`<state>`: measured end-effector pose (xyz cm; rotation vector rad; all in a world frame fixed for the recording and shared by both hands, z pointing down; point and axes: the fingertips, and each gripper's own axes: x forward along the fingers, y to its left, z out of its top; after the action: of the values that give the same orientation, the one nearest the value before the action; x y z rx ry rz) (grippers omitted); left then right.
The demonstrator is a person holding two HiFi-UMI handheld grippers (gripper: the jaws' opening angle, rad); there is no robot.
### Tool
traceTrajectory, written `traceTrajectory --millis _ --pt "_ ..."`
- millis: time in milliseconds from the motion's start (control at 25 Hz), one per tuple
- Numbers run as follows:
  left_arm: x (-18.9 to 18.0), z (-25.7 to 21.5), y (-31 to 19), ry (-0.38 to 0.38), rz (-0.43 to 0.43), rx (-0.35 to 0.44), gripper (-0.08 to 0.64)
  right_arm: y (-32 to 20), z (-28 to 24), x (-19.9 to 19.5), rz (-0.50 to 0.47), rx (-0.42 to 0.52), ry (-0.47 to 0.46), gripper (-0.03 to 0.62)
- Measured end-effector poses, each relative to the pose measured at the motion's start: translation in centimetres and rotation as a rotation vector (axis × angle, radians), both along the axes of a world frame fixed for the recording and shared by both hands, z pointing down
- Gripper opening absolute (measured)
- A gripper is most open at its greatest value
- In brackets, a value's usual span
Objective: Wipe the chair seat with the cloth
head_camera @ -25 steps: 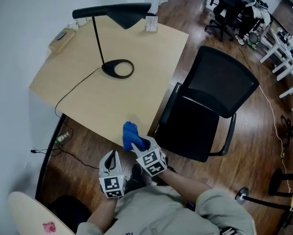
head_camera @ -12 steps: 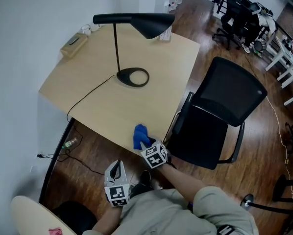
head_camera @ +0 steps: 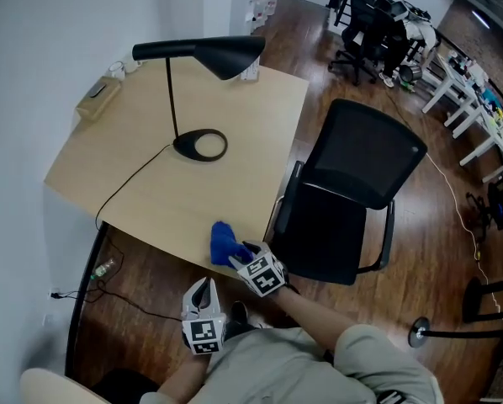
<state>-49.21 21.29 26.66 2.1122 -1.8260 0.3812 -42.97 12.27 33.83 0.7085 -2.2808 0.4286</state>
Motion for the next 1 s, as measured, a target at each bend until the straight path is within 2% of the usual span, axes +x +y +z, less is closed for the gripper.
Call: traceTrajectory --millis 160,320,480,720,880,1000 --pt "2.9 -0.9 -1.3 0.041 0.084 0.010 0.003 0.7 -3.7 3.6 0.076 0.050 -0.039 0.185" --pt "6.8 -2.8 -3.1 0.079 0.202 0.027 0.003 1.6 -8.0 8.9 0.176 0.145 -0.093 0.080" --pt "11.6 -5.2 -3.5 0.075 0.308 0.065 0.003 4.2 -11.1 15.0 0.269 0.220 -0.147 0.000" --pt "20.9 -9.2 -1.0 0.122 0.453 0.116 0.003 9.4 -15.6 25.1 0.467 0.343 -0.197 0.000" --pt "26.7 -10.8 1.5 0.118 0.516 0.134 0.003 13.4 -19.0 31.3 0.588 0.426 -0.237 0.000" --pt "30.8 -12.0 4.0 0.114 0.553 0.151 0.003 16.9 -20.9 35.2 0.646 0.456 -0.263 0.000"
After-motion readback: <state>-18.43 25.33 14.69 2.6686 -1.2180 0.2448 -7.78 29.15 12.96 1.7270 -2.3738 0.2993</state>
